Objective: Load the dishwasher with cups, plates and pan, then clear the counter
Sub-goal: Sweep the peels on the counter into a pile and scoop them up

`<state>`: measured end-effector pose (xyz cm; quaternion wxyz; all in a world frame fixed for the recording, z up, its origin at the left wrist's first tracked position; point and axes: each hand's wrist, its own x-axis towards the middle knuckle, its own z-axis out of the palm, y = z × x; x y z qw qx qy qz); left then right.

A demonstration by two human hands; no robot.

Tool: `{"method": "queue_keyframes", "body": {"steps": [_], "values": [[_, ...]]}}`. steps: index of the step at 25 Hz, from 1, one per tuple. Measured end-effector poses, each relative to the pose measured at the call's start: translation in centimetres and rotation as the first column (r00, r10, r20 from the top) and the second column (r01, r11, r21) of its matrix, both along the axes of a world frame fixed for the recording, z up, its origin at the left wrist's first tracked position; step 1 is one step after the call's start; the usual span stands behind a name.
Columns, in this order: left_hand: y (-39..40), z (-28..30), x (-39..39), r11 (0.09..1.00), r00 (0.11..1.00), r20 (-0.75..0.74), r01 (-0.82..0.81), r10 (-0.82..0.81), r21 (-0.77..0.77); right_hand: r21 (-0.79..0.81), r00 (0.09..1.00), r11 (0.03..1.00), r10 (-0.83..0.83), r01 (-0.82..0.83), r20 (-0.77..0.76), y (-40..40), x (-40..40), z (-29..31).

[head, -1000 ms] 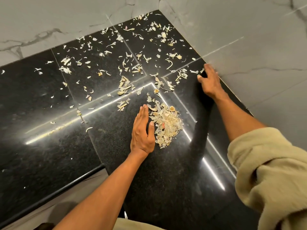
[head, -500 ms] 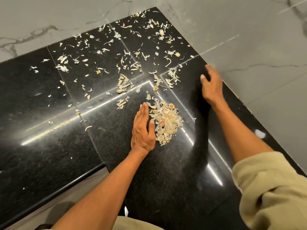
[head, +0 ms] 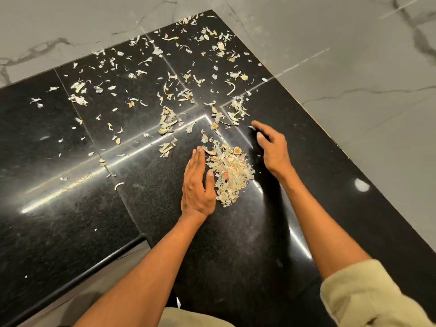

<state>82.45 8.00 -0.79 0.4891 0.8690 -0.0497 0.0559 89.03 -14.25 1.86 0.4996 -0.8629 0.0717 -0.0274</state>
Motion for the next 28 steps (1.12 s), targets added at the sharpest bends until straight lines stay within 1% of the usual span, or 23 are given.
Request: {"method": "queue_keyframes", "body": {"steps": [1,2,3,5,6,7,9,11,12,14,15,16,17,18,19,20,21,22,24,25,27,28], "values": [[0.0,0.0,0.0,1.000,1.000,0.001,0.003,-0.003,-0.002,0.067,0.999,0.997,-0.029,0.028,0.015,-0.1,-1.3,0.0],[0.0,0.0,0.0,1.000,1.000,0.001,0.007,-0.007,-0.004,0.101,0.995,0.991,-0.095,0.091,0.031,-0.7,-2.4,0.0],[0.0,0.1,0.0,1.000,1.000,0.000,0.011,-0.011,-0.004,0.087,0.980,0.978,-0.192,0.187,0.051,-2.0,-3.2,0.2],[0.1,0.1,0.0,1.000,1.000,-0.006,0.016,-0.016,-0.003,-0.016,0.906,0.910,-0.411,0.414,0.101,-5.5,-4.4,0.3],[0.1,0.1,0.0,1.000,1.000,-0.010,0.017,-0.017,-0.003,-0.076,0.863,0.862,-0.493,0.502,0.107,-7.5,-4.9,0.2],[0.1,0.2,0.0,1.000,1.000,-0.012,0.017,-0.017,-0.004,-0.140,0.837,0.826,-0.539,0.547,0.093,-9.3,-5.6,0.1],[0.1,0.2,-0.1,1.000,1.000,-0.011,0.018,-0.018,-0.005,-0.281,0.829,0.790,-0.557,0.546,0.045,-11.2,-6.9,-0.4],[0.1,0.1,-0.1,1.000,1.000,-0.012,0.020,-0.021,-0.010,-0.354,0.857,0.800,-0.515,0.485,0.011,-10.4,-8.0,-1.0],[0.0,0.2,-0.1,1.000,1.000,-0.013,0.020,-0.020,-0.009,-0.335,0.881,0.829,-0.473,0.448,0.009,-9.2,-8.4,-1.1],[0.1,0.2,-0.1,1.000,1.000,-0.016,0.014,-0.015,-0.010,-0.276,0.950,0.911,-0.309,0.307,0.037,-6.5,-9.0,-0.9],[0.1,0.2,-0.1,1.000,1.000,-0.017,0.014,-0.015,-0.013,-0.265,0.971,0.934,-0.231,0.239,0.063,-5.4,-9.5,-0.7],[0.1,0.2,-0.2,1.000,1.000,-0.015,0.017,-0.017,-0.014,-0.270,0.975,0.938,-0.199,0.219,0.101,-4.9,-10.0,-0.6],[0.0,0.3,-0.2,1.000,1.000,-0.014,0.019,-0.019,-0.013,-0.273,0.960,0.923,-0.241,0.273,0.145,-5.0,-10.3,-0.2],[0.0,0.3,-0.1,1.000,1.000,-0.014,0.020,-0.020,-0.012,-0.275,0.922,0.882,-0.340,0.381,0.187,-5.8,-10.4,0.0],[0.1,0.3,0.0,1.000,1.000,-0.015,0.022,-0.022,-0.014,-0.291,0.868,0.818,-0.457,0.497,0.195,-7.1,-10.6,0.1],[0.1,0.2,0.0,1.000,1.000,-0.015,0.025,-0.025,-0.016,-0.323,0.815,0.751,-0.558,0.576,0.157,-8.6,-10.7,0.2],[0.1,0.2,0.0,1.000,1.000,-0.014,0.027,-0.027,-0.016,-0.373,0.778,0.703,-0.622,0.605,0.090,-10.1,-10.9,0.3],[0.1,0.2,-0.1,1.000,1.000,-0.014,0.026,-0.027,-0.015,-0.420,0.757,0.682,-0.653,0.598,0.017,-11.2,-11.0,0.3],[0.1,0.1,-0.1,1.000,0.999,-0.019,0.025,-0.026,-0.019,-0.453,0.756,0.697,-0.650,0.556,-0.074,-11.3,-11.1,0.1],[0.1,0.1,-0.1,0.999,0.999,-0.021,0.027,-0.027,-0.021,-0.437,0.792,0.732,-0.607,0.523,-0.070,-10.7,-11.3,0.0],[0.0,0.2,-0.1,1.000,0.999,-0.019,0.027,-0.028,-0.013,-0.398,0.889,0.814,-0.459,0.423,0.006,-9.6,-11.8,0.1],[0.0,0.2,-0.1,1.000,0.999,-0.019,0.027,-0.027,-0.011,-0.400,0.912,0.829,-0.407,0.390,0.046,-9.5,-12.0,0.1]]}}
